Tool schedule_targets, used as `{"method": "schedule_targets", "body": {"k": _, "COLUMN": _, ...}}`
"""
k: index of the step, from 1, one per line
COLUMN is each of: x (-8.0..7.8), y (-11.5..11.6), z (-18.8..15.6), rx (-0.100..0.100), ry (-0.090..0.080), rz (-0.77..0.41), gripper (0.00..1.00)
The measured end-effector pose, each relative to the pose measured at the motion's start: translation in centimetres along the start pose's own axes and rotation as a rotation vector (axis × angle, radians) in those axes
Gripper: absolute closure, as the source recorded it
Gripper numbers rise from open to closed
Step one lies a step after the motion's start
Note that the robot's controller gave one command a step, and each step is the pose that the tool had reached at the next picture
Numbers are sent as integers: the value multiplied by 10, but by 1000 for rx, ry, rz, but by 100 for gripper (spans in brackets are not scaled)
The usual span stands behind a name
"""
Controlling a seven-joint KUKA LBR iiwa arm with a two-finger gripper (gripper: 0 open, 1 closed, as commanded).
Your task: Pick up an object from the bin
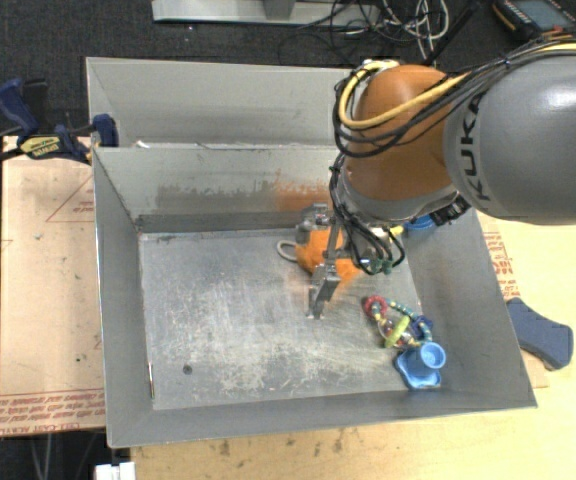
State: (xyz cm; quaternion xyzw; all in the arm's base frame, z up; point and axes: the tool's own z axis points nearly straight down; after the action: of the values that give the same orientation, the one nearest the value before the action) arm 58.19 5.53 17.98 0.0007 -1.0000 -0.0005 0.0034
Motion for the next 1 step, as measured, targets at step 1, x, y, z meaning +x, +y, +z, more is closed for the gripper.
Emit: {"method": "schedule_targets", "body": {"k": 1, "x": -2, "y": 0, "z": -5, "rx": 0, "ry": -8, "rz": 1, "gripper": 0}}
